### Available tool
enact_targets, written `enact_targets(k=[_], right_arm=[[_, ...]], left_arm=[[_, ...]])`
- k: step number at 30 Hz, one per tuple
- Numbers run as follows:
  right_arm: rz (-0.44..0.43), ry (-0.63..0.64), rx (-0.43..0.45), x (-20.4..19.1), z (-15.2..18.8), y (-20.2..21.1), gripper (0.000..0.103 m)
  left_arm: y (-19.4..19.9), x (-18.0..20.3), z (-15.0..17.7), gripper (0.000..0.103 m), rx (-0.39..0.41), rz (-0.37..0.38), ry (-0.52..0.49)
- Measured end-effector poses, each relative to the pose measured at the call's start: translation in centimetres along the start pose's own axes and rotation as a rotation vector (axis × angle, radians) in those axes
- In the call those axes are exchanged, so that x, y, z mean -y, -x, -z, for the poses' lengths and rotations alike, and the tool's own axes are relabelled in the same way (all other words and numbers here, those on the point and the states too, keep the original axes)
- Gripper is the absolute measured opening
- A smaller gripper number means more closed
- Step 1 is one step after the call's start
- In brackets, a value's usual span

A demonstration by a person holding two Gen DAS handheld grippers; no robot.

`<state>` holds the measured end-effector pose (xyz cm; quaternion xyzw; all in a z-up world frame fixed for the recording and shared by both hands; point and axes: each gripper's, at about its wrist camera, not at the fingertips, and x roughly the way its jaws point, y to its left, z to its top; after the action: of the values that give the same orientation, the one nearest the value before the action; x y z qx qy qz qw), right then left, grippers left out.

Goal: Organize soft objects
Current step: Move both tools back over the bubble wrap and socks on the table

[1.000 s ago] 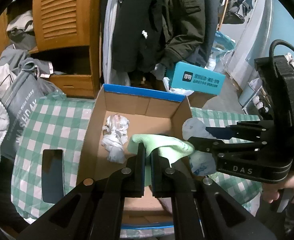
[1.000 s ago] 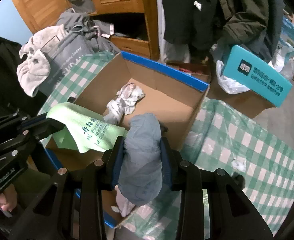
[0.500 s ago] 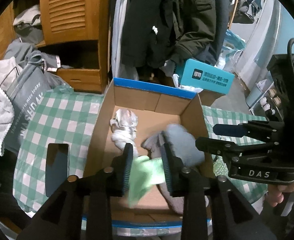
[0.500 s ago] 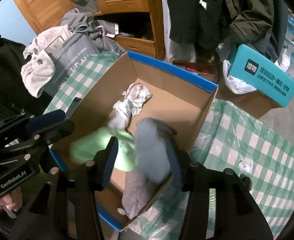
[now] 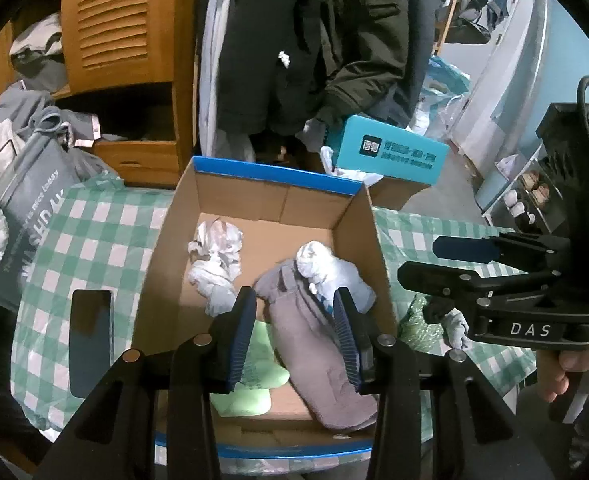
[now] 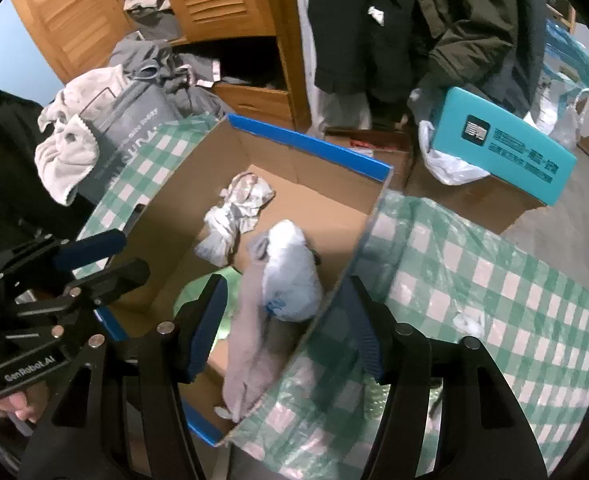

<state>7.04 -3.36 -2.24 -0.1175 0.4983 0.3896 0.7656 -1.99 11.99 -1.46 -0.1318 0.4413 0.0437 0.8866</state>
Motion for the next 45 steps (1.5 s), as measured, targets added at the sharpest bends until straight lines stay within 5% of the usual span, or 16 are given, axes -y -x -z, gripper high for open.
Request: enact_targets(k=[45], right_arm=[[0.091, -0.200, 0.004, 13.4, 8.3, 4.5, 0.063]], left_arm=[[-6.2, 13.9, 1.5, 0.050, -0.149, 0.149, -0.212]])
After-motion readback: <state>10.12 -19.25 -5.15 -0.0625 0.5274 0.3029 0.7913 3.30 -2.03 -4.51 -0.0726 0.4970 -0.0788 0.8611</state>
